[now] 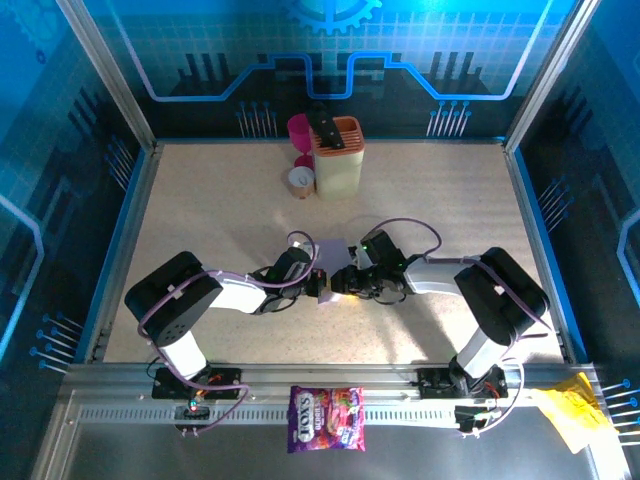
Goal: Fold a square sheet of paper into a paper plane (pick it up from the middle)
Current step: Turn over the paper at the center of the table.
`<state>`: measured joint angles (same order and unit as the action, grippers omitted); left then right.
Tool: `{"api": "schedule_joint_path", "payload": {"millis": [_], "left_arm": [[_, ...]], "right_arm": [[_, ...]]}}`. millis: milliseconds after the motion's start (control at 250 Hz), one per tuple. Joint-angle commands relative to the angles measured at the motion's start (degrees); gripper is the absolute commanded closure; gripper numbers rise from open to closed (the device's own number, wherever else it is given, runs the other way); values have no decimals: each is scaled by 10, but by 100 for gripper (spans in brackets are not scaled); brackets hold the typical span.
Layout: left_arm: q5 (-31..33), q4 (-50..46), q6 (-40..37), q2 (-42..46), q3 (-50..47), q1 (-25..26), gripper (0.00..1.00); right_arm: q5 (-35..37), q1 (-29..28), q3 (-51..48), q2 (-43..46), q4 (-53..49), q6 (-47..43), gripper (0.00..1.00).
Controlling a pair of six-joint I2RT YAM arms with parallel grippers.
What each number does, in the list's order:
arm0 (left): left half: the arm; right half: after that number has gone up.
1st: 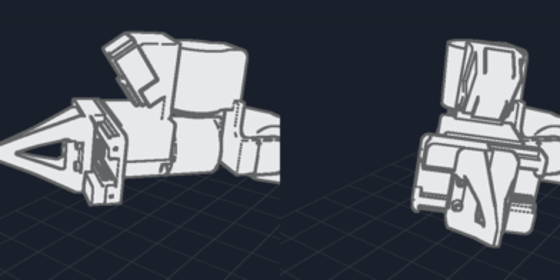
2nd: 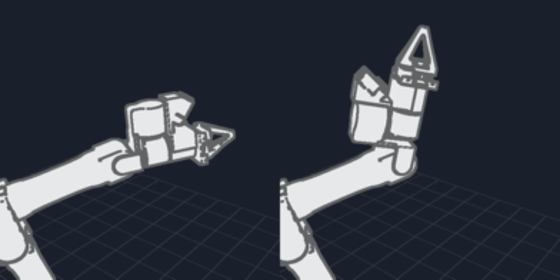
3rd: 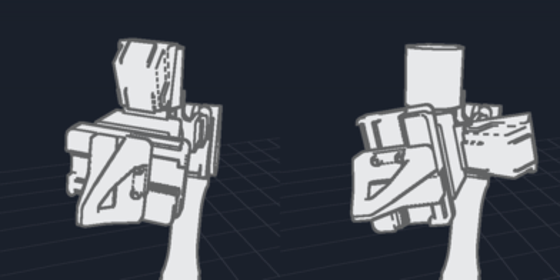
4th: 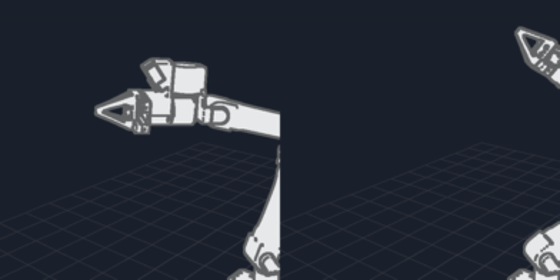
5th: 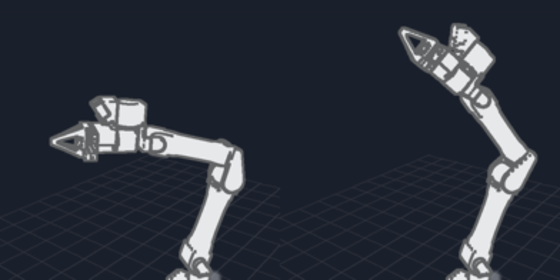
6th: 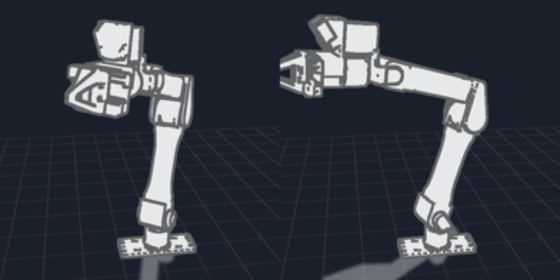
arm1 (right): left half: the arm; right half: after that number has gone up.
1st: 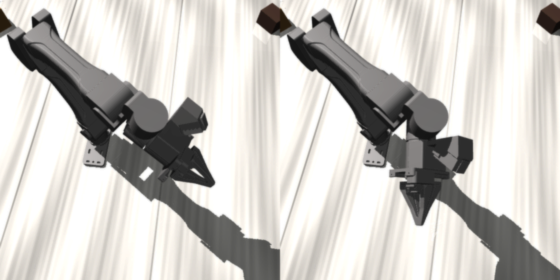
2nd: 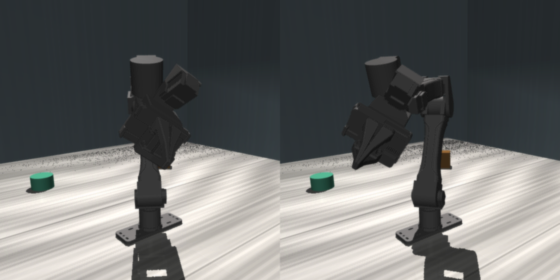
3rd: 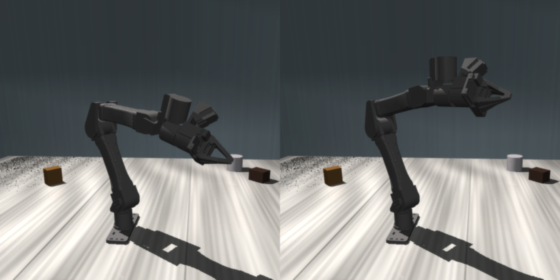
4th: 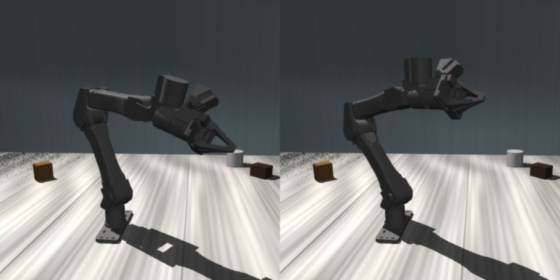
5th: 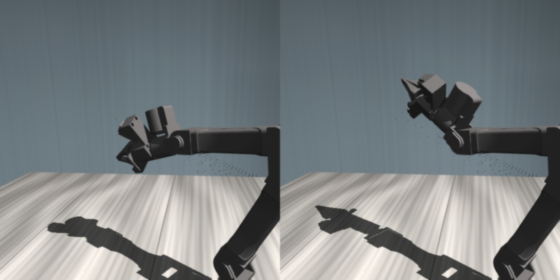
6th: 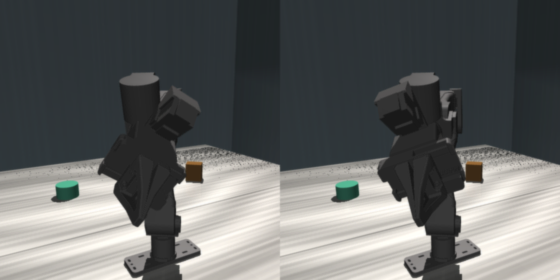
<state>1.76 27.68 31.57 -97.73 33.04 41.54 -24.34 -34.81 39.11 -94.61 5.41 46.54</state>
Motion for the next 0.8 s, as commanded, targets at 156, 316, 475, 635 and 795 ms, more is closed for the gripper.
{"api": "schedule_joint_path", "payload": {"millis": [156, 316, 475, 635, 795], "left_arm": [[-9, -57, 9, -31, -11, -5, 100], [-10, -59, 8, -31, -11, -4, 100], [-10, -61, 9, -31, -9, -4, 100], [-10, -64, 8, -29, -9, -4, 100], [-13, -66, 9, -26, -7, -4, 100]], "right_arm": [[18, 52, -16, 0, 62, -22, 54], [7, 57, -9, -9, 60, -30, 57], [-17, 57, -13, -21, 85, -15, 59], [-35, 55, -15, -42, 116, 4, 62], [-40, 55, -13, -63, 138, 18, 71]]}}
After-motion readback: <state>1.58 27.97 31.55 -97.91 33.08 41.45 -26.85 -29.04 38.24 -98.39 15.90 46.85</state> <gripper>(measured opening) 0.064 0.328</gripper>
